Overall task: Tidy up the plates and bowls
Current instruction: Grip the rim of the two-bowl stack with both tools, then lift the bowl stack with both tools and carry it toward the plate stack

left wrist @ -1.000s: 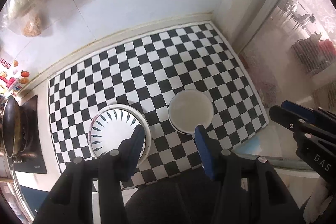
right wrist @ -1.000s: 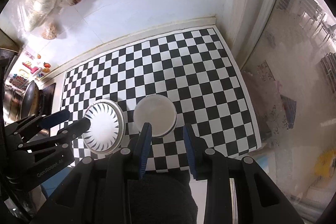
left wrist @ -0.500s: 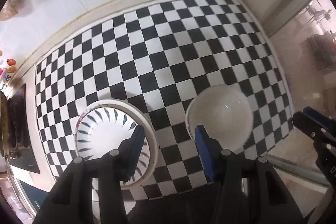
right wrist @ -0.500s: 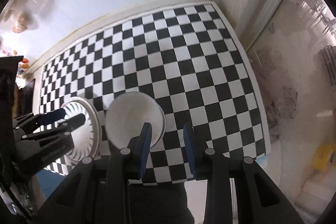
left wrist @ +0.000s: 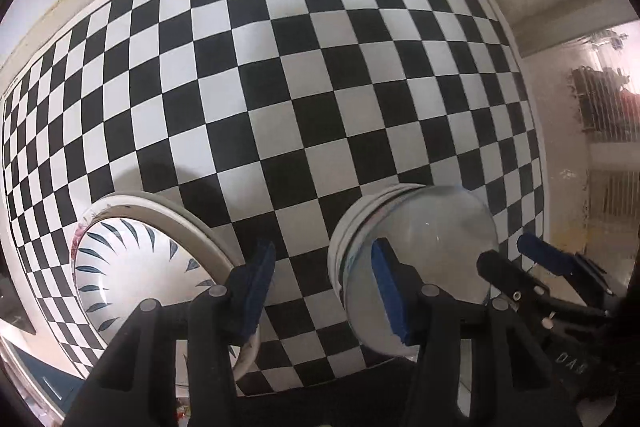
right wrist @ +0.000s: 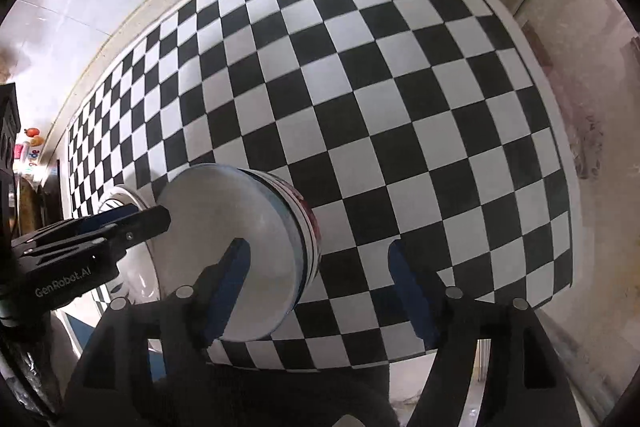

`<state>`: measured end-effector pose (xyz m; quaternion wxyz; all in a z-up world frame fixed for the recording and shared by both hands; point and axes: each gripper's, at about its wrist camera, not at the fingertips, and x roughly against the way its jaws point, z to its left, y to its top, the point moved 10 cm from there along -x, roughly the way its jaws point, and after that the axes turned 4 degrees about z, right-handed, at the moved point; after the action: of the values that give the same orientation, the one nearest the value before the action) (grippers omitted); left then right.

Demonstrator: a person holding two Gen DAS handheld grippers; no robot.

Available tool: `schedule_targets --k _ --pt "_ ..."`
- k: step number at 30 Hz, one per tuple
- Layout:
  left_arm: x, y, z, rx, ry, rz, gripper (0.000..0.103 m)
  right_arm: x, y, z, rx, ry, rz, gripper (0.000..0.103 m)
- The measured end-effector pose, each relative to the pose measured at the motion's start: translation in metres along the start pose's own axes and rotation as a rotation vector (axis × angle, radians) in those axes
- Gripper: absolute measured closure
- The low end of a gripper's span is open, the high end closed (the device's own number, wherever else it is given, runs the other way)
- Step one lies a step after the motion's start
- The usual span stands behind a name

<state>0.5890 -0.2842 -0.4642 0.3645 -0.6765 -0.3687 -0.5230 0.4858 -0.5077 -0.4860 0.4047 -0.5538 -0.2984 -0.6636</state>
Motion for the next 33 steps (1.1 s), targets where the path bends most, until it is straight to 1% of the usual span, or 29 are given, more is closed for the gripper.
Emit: schedule_targets --k 3,5,7,15,16,17,19,24,25,26,29,30,33 --pt "-0.011 0.002 -0.002 0.001 -0.017 0.029 0.055 -0.013 0.001 -0.001 -0.003 0.004 0.028 0.029" --pt "-0.020 0.004 -0.006 0.003 -0.040 0.050 0.052 -0.021 0.000 0.000 -0.002 0.007 0.050 0.024" --pt "-0.028 0.004 -0.008 0.001 -0.049 0.071 0.052 -0.029 0.001 0.002 0.005 0.014 0.067 0.021" --pt "-0.056 0.001 -0.011 0.013 -0.057 0.142 0.051 -0.055 -0.002 0.009 0.019 0.034 0.114 0.021" --pt "-0.061 0.000 -0.011 0.022 -0.062 0.159 0.051 -0.057 -0.003 0.009 0.019 0.035 0.118 0.021" --pt "-0.064 -0.001 -0.011 0.029 -0.076 0.166 0.049 -0.059 -0.003 0.009 0.020 0.036 0.122 0.021" --pt "-0.066 0.000 -0.014 0.042 -0.103 0.173 0.049 -0.065 -0.004 0.009 0.023 0.043 0.133 0.021" --pt "-0.070 0.004 -0.026 0.018 -0.129 0.195 0.048 -0.078 -0.006 0.011 0.028 0.064 0.170 0.021" --pt "-0.072 0.004 -0.029 0.011 -0.139 0.206 0.047 -0.080 -0.007 0.011 0.029 0.067 0.176 0.021" --pt "-0.074 0.004 -0.030 0.009 -0.146 0.213 0.044 -0.082 -0.007 0.011 0.029 0.071 0.180 0.021" --pt "-0.083 0.003 -0.037 -0.008 -0.170 0.237 0.029 -0.090 -0.009 0.014 0.040 0.080 0.199 0.021" --pt "-0.087 0.003 -0.041 -0.006 -0.189 0.243 0.028 -0.092 -0.010 0.015 0.037 0.095 0.203 0.021" --pt "-0.094 0.001 -0.049 0.002 -0.258 0.273 0.028 -0.100 -0.010 0.019 0.017 0.146 0.216 0.021"
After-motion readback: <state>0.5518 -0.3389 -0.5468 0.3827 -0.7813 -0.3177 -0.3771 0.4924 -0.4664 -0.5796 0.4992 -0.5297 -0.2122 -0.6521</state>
